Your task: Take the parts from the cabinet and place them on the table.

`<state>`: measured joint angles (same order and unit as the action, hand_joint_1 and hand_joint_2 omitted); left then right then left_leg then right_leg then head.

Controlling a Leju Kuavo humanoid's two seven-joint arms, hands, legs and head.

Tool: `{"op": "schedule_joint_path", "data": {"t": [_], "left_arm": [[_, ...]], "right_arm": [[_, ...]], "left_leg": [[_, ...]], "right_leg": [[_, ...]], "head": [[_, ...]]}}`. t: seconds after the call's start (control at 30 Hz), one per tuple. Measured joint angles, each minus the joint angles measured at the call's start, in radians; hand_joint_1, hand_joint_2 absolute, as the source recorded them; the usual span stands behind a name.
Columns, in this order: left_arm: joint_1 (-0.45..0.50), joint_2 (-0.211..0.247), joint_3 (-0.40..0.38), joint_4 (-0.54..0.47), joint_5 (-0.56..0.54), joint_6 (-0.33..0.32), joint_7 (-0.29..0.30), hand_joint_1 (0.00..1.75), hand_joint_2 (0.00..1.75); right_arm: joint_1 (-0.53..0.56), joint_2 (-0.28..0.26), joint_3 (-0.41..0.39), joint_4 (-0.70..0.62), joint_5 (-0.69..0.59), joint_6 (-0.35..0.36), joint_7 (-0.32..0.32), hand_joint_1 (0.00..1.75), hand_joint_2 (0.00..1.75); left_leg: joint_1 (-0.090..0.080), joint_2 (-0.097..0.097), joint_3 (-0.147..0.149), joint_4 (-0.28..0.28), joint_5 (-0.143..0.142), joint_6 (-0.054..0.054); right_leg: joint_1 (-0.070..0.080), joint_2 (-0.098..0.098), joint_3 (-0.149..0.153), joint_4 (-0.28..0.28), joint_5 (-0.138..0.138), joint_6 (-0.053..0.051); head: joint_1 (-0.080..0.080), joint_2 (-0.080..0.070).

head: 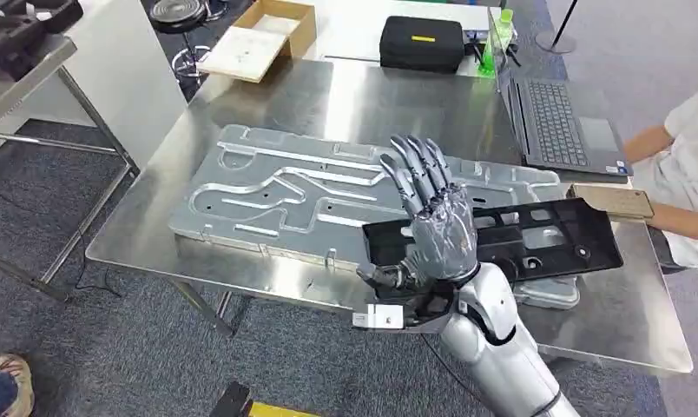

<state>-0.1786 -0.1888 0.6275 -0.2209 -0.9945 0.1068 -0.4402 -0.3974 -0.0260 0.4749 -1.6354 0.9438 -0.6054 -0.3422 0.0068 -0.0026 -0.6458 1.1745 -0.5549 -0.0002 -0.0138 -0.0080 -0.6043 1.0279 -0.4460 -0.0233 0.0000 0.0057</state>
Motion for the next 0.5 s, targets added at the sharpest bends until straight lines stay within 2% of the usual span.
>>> {"op": "schedule_joint_path", "data": {"t": [0.03,0.07,0.1,0.13,0.17,0.2,0.23,0.27,0.3,0.37,0.4,0.43,0.47,0.5], "left_arm": [[0.001,0.000,-0.001,0.000,-0.001,0.000,0.000,0.00,0.00],[0.002,0.000,-0.002,0.000,-0.001,-0.001,0.000,0.00,0.00],[0.004,0.000,-0.003,0.000,-0.001,-0.002,0.000,0.00,0.00],[0.004,0.000,-0.003,0.000,-0.001,-0.002,0.000,0.00,0.00],[0.004,-0.002,-0.003,0.000,-0.001,-0.002,0.000,0.00,0.00],[0.003,-0.002,-0.004,0.000,-0.001,-0.002,0.000,0.00,0.00],[0.002,-0.002,-0.004,0.000,-0.001,-0.001,0.000,0.00,0.00],[-0.002,-0.003,-0.004,0.000,-0.001,-0.001,0.001,0.00,0.00],[-0.003,-0.004,-0.005,0.000,-0.001,-0.001,0.001,0.00,0.00],[0.001,-0.005,-0.005,0.000,-0.001,-0.001,0.000,0.00,0.00],[0.003,-0.005,-0.005,0.000,-0.001,-0.001,0.000,0.00,0.00],[0.004,-0.008,-0.005,0.000,-0.001,-0.001,0.000,0.00,0.00],[0.002,-0.008,-0.005,0.000,0.000,-0.001,0.000,0.00,0.00],[0.000,-0.008,-0.005,0.000,0.000,-0.001,-0.001,0.00,0.00]], "right_arm": [[0.000,0.001,0.009,0.000,0.014,-0.008,0.000,0.00,0.00],[0.000,0.002,0.020,0.000,0.028,-0.013,0.002,0.00,0.00],[0.000,0.002,0.031,0.000,0.040,-0.019,0.006,0.00,0.00],[-0.002,0.003,0.041,-0.002,0.053,-0.027,0.017,0.00,0.00],[-0.006,0.005,0.055,-0.004,0.069,-0.034,0.032,0.00,0.00],[-0.014,0.006,0.070,-0.008,0.079,-0.039,0.045,0.00,0.00],[-0.023,0.006,0.081,-0.011,0.085,-0.042,0.056,0.00,0.00],[-0.029,0.006,0.088,-0.016,0.087,-0.042,0.063,0.00,0.00],[-0.033,0.006,0.090,-0.018,0.087,-0.042,0.069,0.00,0.00],[-0.041,0.006,0.095,-0.019,0.086,-0.042,0.070,0.00,0.00],[-0.044,0.006,0.098,-0.019,0.084,-0.043,0.071,0.00,0.00],[-0.046,0.006,0.099,-0.021,0.083,-0.043,0.072,0.00,0.00],[-0.049,0.006,0.099,-0.025,0.081,-0.045,0.074,0.00,0.00],[-0.051,0.004,0.099,-0.025,0.080,-0.046,0.077,0.00,0.00]], "left_leg": [[0.001,0.000,-0.037,0.077,-0.032,-0.003],[0.001,0.000,-0.066,0.135,-0.049,-0.005],[0.003,0.000,-0.073,0.145,-0.037,-0.006],[0.004,0.001,-0.058,0.110,-0.006,-0.006],[0.005,0.005,-0.023,0.036,0.039,-0.005],[0.005,0.020,0.019,-0.049,0.082,-0.004],[0.003,0.059,0.053,-0.125,0.099,0.001],[-0.009,0.067,0.059,-0.144,0.091,0.005],[-0.006,0.056,0.056,-0.141,0.095,0.014],[-0.009,0.037,0.052,-0.141,0.099,0.022],[-0.005,0.026,0.055,-0.150,0.106,0.032],[-0.002,0.020,0.055,-0.152,0.110,0.038],[0.000,0.013,0.053,-0.152,0.112,0.043],[0.000,0.006,0.052,-0.152,0.113,0.047]], "right_leg": [[0.002,-0.004,0.000,0.000,0.000,-0.001],[0.003,-0.008,-0.001,0.001,-0.001,-0.001],[0.004,-0.014,-0.001,0.001,-0.001,-0.002],[0.004,-0.019,-0.001,0.002,-0.002,-0.002],[0.004,-0.025,-0.001,0.004,-0.003,0.000],[0.004,-0.030,0.000,0.007,-0.006,0.002],[0.006,-0.034,0.000,0.011,-0.009,0.007],[0.014,-0.039,-0.002,0.017,-0.013,0.013],[0.014,-0.049,-0.002,0.015,-0.011,0.017],[0.013,-0.066,0.002,0.011,-0.010,0.026],[0.013,-0.071,0.002,0.014,-0.014,0.033],[0.006,-0.043,-0.003,0.031,-0.030,0.040],[0.006,-0.017,-0.026,0.079,-0.066,0.044],[0.006,-0.005,-0.057,0.149,-0.103,0.046]], "head": [[0.000,0.000],[0.000,0.000],[0.000,0.000],[0.000,0.000],[0.000,0.000],[0.000,0.000],[0.000,0.000],[-0.001,0.000],[0.002,0.000],[0.001,0.000],[0.001,0.000],[0.000,0.000],[0.001,0.000],[0.001,0.000]]}}
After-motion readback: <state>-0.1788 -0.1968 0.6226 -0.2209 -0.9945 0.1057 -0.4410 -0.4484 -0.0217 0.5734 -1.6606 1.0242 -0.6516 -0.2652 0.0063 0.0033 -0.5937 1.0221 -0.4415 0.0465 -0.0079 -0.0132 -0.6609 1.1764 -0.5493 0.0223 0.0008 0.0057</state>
